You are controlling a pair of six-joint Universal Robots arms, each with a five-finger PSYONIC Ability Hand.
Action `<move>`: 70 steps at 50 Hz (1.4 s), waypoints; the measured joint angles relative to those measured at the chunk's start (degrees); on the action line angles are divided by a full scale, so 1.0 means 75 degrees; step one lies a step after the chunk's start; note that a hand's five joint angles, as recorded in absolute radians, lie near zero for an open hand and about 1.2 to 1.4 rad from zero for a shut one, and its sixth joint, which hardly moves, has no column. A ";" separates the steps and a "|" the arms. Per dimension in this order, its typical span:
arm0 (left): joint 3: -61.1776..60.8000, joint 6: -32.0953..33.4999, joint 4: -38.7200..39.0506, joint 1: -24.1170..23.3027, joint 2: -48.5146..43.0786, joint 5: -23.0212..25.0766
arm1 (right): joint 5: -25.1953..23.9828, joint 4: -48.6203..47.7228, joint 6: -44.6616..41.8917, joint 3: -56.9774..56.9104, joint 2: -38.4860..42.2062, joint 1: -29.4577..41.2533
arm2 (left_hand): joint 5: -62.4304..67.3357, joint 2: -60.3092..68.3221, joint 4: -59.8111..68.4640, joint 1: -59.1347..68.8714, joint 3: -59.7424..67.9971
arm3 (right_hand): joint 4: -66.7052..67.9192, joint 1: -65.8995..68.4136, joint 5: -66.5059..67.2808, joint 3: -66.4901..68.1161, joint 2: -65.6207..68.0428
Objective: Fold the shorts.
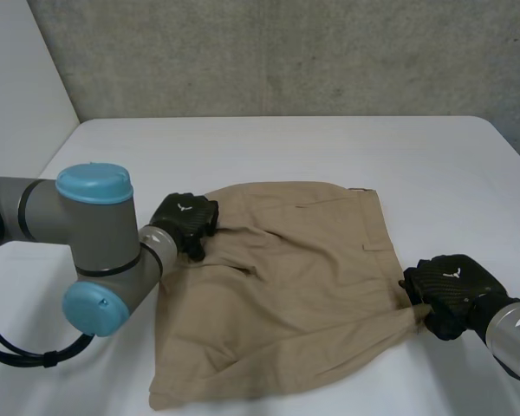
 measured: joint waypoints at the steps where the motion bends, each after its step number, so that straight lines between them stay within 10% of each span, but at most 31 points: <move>1: 0.0070 0.0006 -0.0007 0.0022 -0.0113 -0.0004 | 0.0000 0.0000 0.0000 0.0000 0.0000 0.0001 | 0.0105 0.0109 0.0137 0.0131 0.0104 | 0.0000 0.0001 0.0000 0.0000 -0.0001; 8: 0.0252 0.0016 -0.0077 0.0231 -0.0466 -0.0048 | -0.0002 0.0000 0.0000 0.0000 -0.0001 0.0003 | 0.2831 0.3191 0.3290 0.2924 0.3121 | 0.0000 0.0001 0.0000 0.0000 0.0000; 70: -0.3280 0.1204 0.0338 0.1192 0.2234 -0.0207 | 0.0017 0.0114 0.0015 0.0161 -0.0142 0.0423 | 0.1462 0.1630 0.1663 0.1259 0.1616 | 0.0000 0.0000 0.0000 0.0000 0.0001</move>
